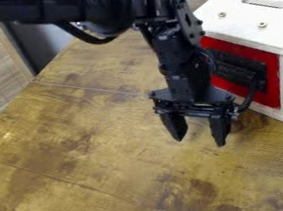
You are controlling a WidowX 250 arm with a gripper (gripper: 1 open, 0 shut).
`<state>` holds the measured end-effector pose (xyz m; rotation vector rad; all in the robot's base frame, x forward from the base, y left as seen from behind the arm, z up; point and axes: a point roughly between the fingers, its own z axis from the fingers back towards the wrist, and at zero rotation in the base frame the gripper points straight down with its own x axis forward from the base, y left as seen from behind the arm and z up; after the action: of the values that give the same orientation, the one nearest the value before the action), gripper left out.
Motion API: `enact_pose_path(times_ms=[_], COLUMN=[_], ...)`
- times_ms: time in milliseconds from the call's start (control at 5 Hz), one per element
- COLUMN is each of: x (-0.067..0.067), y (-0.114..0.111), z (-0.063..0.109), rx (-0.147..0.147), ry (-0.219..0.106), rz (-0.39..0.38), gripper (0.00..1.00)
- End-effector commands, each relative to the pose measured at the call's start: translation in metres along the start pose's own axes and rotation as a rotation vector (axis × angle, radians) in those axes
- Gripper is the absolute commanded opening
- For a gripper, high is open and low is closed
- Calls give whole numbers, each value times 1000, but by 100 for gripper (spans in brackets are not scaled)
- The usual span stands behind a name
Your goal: Close the drawer
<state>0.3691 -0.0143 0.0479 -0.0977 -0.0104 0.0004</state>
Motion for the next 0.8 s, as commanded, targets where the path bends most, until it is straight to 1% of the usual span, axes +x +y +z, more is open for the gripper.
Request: enact_pose_path(times_ms=[0, 600], x=[7, 8], y=[0, 0], z=[32, 28], rx=[-10, 4], ry=[-90, -82], rz=[1, -8], gripper=[100, 100])
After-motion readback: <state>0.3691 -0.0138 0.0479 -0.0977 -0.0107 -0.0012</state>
